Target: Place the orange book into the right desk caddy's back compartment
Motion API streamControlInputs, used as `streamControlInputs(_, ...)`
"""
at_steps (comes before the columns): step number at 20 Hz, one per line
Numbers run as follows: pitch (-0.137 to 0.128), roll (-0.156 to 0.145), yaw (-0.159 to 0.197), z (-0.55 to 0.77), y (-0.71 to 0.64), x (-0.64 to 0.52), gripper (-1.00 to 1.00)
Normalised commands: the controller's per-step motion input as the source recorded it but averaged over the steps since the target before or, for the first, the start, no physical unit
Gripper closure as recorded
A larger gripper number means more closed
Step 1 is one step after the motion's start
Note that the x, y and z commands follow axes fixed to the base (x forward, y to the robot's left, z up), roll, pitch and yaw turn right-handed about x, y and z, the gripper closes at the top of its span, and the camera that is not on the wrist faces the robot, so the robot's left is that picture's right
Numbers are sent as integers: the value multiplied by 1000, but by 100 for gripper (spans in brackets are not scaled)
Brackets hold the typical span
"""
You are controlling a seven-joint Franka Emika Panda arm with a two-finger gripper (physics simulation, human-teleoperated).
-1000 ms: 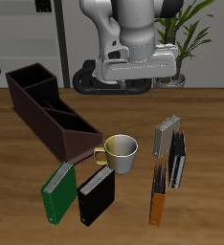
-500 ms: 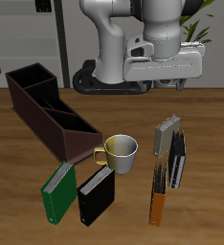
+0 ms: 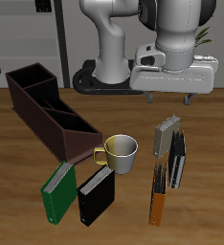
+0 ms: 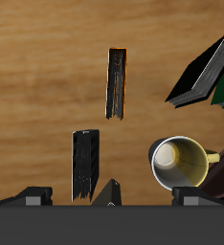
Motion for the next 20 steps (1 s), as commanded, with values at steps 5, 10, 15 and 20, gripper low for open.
streamControlInputs(5,-18,-40,12,-4,-224,351,-100)
streamControlInputs(10,-7,-1,19,-27,-156,204,-100)
streamControlInputs(15,-41,31,32,-19,-5,227,-100)
streamControlInputs(20,-15,37,20,-35,-68,170,-100)
